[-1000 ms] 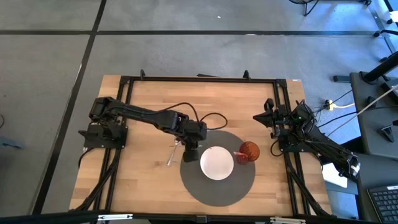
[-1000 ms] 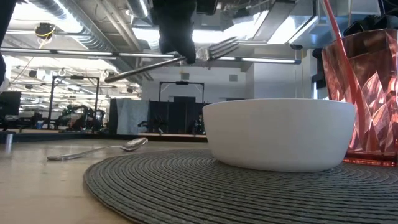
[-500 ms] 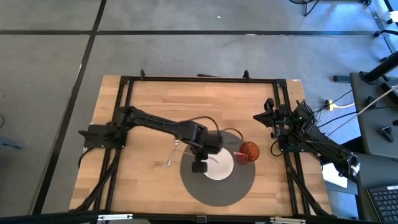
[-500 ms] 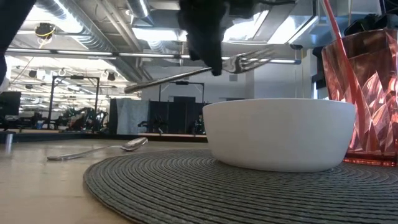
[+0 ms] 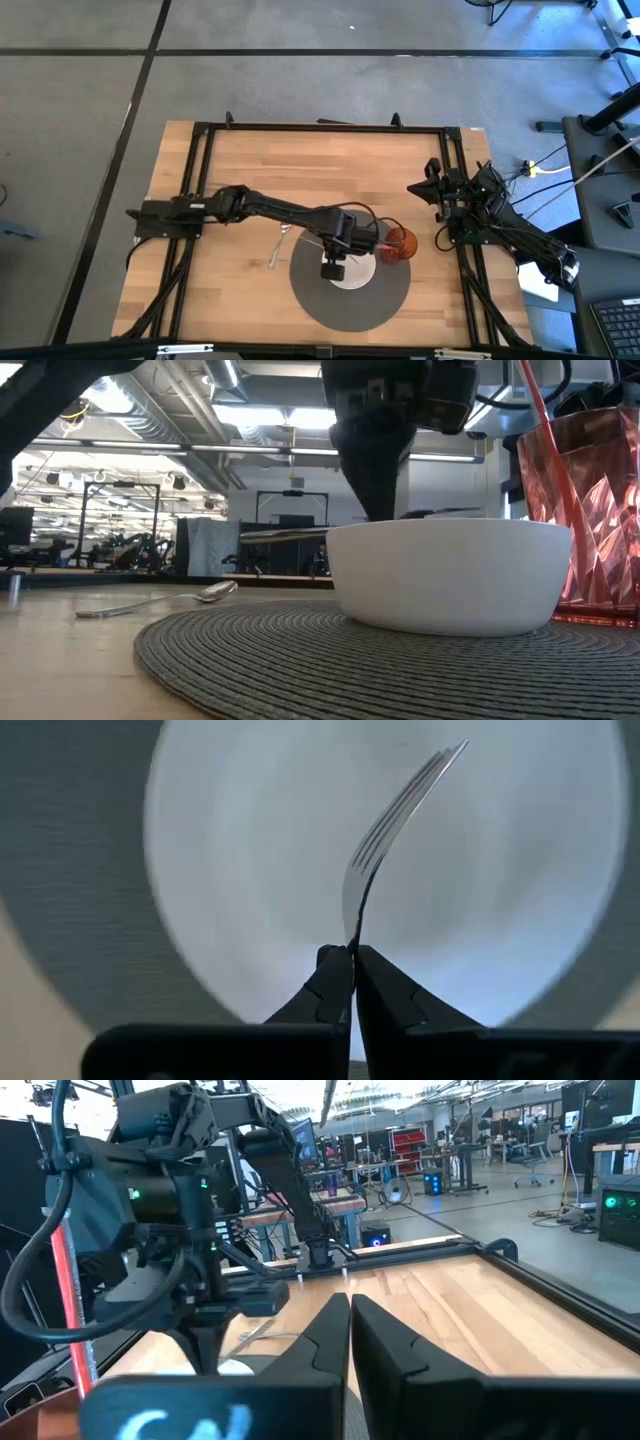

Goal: Pick & Place Utensil
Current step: Put the silver fork into the white bowl

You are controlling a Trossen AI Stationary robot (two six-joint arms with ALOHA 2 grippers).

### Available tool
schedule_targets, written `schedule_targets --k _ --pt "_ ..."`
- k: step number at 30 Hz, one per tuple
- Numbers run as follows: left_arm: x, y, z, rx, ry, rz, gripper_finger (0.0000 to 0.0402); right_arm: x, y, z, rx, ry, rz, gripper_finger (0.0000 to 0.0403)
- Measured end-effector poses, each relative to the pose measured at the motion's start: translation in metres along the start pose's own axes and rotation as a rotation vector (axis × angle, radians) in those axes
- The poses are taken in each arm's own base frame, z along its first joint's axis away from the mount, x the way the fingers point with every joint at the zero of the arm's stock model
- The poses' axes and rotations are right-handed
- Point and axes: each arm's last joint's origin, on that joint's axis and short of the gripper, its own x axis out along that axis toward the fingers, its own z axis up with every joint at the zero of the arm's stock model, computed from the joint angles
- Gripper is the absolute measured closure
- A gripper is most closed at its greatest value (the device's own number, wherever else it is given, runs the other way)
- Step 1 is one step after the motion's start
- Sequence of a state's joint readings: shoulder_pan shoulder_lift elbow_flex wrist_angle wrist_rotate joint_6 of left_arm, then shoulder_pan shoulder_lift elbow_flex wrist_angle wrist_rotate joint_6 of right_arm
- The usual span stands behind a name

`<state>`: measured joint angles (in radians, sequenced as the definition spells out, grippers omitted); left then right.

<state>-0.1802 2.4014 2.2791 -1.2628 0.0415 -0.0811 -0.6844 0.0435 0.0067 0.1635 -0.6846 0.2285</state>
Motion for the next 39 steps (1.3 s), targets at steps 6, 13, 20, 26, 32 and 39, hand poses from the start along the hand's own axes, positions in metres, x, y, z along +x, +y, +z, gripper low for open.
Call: schedule_targets --k 6,13,20,26,32,39 --pt "0.0008 0.0023 -0.0016 0.046 0.014 0.119 0.0398 0.0 0.0 0.0 -0.001 0.0 0.0 0.0386" --pt "0.0008 0.002 -0.0013 0.041 0.009 0.14 0.0371 0.0 0.0 0.0 -0.001 0.0 0.0 0.0386" --pt "0.0008 0.0019 -0.0011 0.038 0.007 0.139 0.0323 0.0 0.0 0.0 -0.001 0.0 -0.001 0.0386" --pt "0.0008 0.0019 -0.001 0.023 0.005 0.138 0.029 0.0 0.0 -0.0001 0.0 0.001 -0.001 0.0386" --pt "0.0008 0.0019 -0.001 0.021 0.004 0.138 0.0282 0.0 -0.0001 -0.0004 0.002 0.004 -0.001 0.0386" --pt "0.0004 0.0022 -0.001 0.028 0.002 0.158 0.033 0.0 -0.0001 -0.0005 0.002 0.004 -0.001 0.0386"
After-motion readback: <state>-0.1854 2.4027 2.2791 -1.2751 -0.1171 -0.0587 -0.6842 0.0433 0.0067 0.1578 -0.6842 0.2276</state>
